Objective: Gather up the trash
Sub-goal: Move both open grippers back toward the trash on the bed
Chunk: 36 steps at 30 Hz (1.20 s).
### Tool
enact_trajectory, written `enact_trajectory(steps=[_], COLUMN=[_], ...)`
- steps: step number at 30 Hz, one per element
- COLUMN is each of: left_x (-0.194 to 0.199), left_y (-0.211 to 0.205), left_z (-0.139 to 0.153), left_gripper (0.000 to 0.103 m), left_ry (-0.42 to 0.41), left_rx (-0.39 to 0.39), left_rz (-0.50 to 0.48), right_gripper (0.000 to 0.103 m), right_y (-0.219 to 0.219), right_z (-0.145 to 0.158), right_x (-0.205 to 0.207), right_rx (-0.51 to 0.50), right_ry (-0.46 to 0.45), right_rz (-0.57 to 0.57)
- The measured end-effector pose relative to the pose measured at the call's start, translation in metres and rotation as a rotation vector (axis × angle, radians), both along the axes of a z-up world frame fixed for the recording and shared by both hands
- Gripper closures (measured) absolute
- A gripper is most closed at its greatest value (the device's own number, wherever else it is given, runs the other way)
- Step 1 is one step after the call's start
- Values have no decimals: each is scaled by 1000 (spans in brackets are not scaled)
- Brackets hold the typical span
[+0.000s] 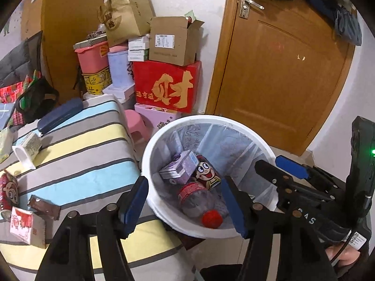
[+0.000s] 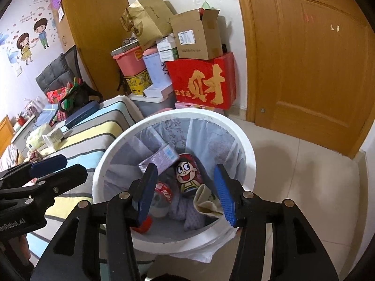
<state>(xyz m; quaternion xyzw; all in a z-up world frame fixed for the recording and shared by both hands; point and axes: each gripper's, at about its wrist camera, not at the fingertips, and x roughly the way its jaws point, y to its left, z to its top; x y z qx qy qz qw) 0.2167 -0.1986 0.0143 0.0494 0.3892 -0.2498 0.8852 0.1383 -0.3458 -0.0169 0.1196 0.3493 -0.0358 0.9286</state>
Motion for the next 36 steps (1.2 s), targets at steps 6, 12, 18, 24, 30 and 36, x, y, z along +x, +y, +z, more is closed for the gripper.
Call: enact_trajectory(steps=[6,12,18,24,30,36], left_x=[-9,-19,-29,-38,-47,-54], left_y=[18,40,65,95,133,169], left_z=[9,16,22,28,35,36], left_gripper=[39,39,39,39,39,39], left_ry=[-28,-48,-56,-70,-97,-115], left_rx=[-4,-12,-31,-41,-40,-20], left_rz=[36,74,101,141,207,274], right_gripper=[51,51,51,51,51,51], right_y=[7,22,40,61,86,113], right_z=[8,15,20,23,26,27], right_x=[-6,-10,-12,-12,-11,-8], right_rx=[13,4,4,-1,-9,-2], right_ry=[-32,-60,-82,-94,-110,-122], right_rz=[5,25,51,92,140,195])
